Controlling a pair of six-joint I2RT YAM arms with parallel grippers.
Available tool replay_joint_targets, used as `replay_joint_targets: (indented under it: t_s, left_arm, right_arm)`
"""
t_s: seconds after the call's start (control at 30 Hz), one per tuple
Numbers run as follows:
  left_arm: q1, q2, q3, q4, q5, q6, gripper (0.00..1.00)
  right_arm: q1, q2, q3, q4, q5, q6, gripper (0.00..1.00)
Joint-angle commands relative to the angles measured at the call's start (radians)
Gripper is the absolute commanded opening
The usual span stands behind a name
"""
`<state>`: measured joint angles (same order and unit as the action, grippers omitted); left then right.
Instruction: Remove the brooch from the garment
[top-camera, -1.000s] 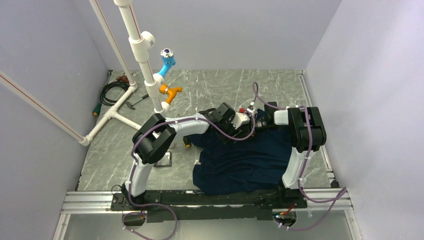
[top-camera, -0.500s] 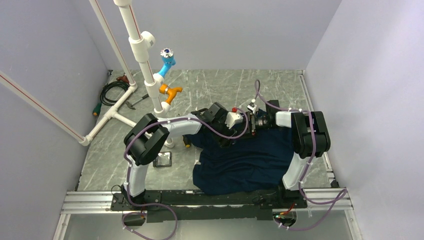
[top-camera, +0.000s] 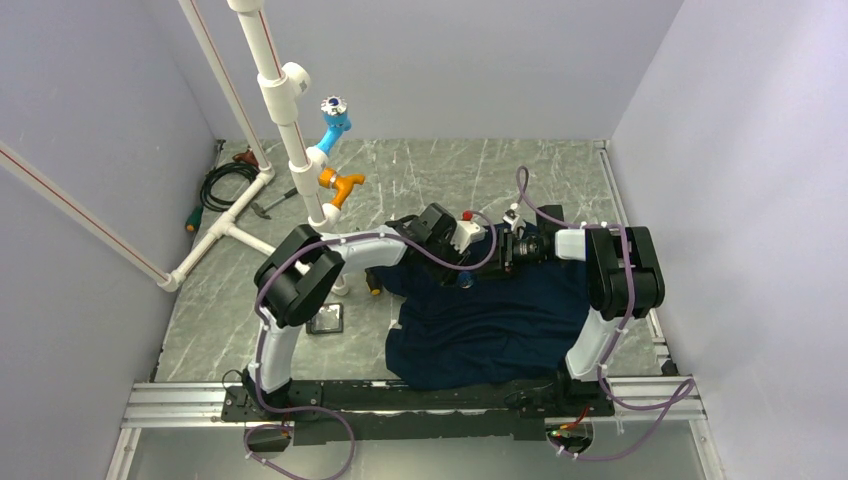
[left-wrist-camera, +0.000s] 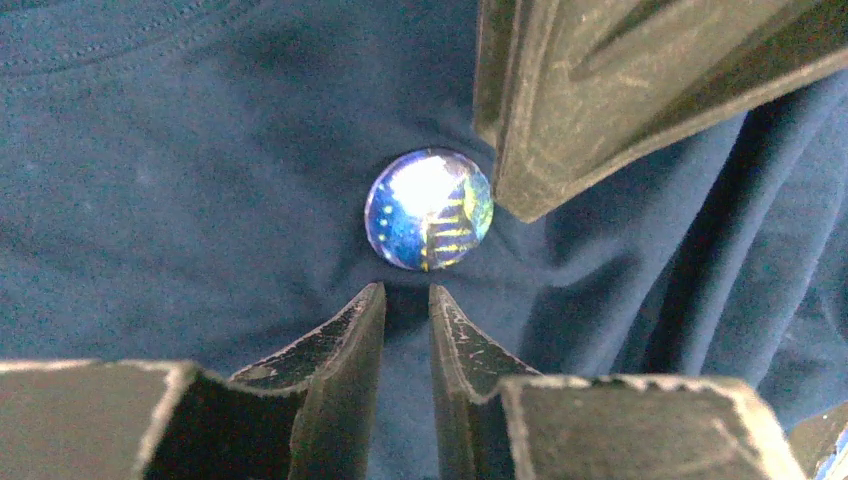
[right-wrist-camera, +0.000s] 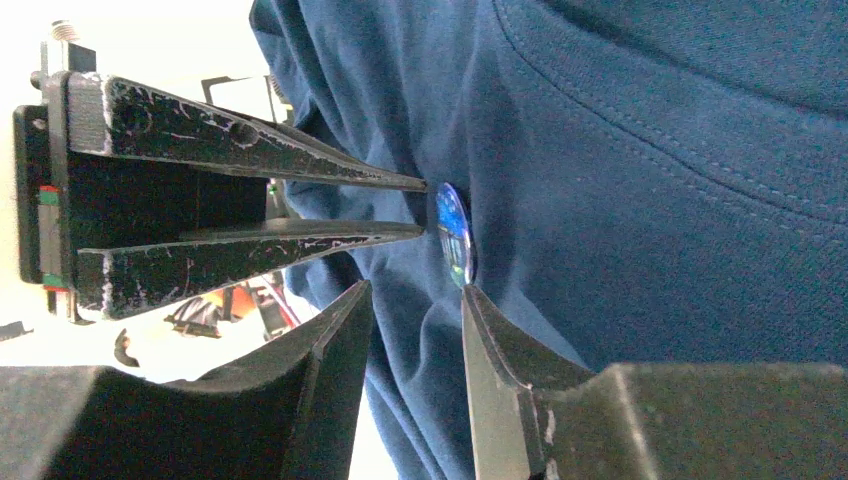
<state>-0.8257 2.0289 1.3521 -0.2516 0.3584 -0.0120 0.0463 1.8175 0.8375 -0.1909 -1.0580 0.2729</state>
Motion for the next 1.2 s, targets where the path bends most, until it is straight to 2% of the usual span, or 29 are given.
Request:
replay_joint_targets:
  t_s: [0.0,0.07,0.13,0.53,0.67,0.83,1.17]
  left_arm:
    - [0.002,0.057,0.055,0.005,-0.007,-0.014,0.28]
    - [0.002,0.07,0.065,0.012,-0.008,-0.01,0.28]
    - [0.002,0.083,0.077,0.017,-0.01,-0.006,0.28]
    - [0.006,0.148,0.124,0.044,0.061,-0.03,0.3]
    - [0.026,0.125,0.086,0.077,0.121,-0.052,0.4]
    - [0.065,0.078,0.027,0.112,0.172,-0.08,0.6]
    - [0.074,-0.02,-0.057,0.156,0.223,-0.099,0.65]
  right_arm:
    - [-0.006,-0.012,0.016,0.009,0.047,-0.006,0.43]
    - [-0.009,-0.007,0.019,0.004,0.05,-0.009,0.5]
    - [-0.011,-0.003,0.02,0.004,0.051,-0.011,0.53]
    - [-0.006,0.023,0.005,0.095,-0.035,0.056,0.51]
    - [-0.003,-0.015,-0.012,0.136,-0.07,0.078,0.49]
    - [0.001,-0.05,-0.03,0.144,-0.063,0.077,0.49]
    - [0.033,-0.04,-0.022,0.158,-0.083,0.099,0.52]
